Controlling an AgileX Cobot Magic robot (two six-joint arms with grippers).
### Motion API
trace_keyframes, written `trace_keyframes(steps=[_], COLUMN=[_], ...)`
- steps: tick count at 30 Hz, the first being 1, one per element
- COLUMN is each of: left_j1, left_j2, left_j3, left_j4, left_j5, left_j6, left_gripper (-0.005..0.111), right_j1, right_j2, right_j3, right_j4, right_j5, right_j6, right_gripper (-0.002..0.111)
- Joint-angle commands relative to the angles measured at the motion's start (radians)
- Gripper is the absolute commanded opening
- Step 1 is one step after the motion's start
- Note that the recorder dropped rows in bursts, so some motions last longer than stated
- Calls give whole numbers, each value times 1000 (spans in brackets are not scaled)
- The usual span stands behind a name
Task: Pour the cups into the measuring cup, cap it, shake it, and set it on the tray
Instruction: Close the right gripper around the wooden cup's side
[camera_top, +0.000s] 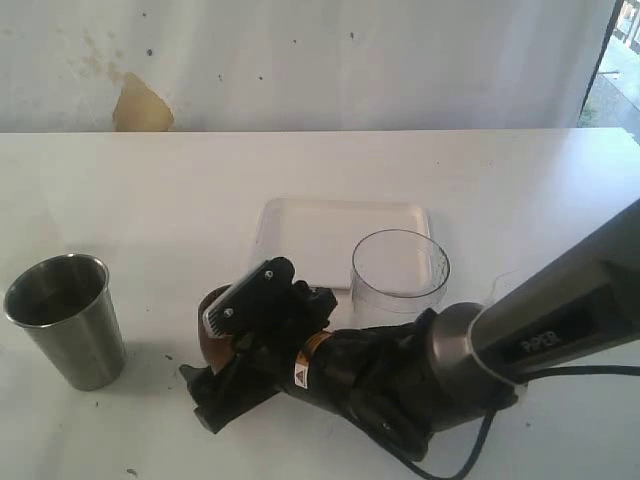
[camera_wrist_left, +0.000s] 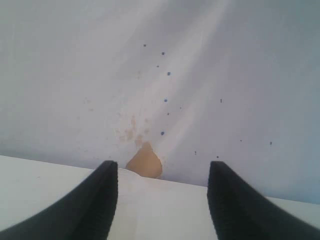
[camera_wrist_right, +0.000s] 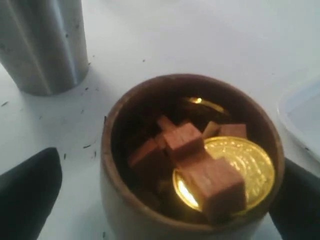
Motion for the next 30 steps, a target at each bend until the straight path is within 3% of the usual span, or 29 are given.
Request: trace_keyframes(steps=[1, 24, 30], left_j1=[-3, -3, -3], left_j2=[-3, -3, -3], left_j3=[-2, -2, -2], left_j4=[3, 3, 3], left_j5=[-5, -5, -5], left_j6=[2, 2, 2], left_gripper=[52, 52, 52], right_j1=[-6, -6, -6], right_j2=[19, 97, 141], right_j3=[-1, -3, -63], right_j4=[7, 11, 11], right_j5=[-99, -293, -245], right_j6=[-36, -70, -68], right_gripper=[105, 105, 105])
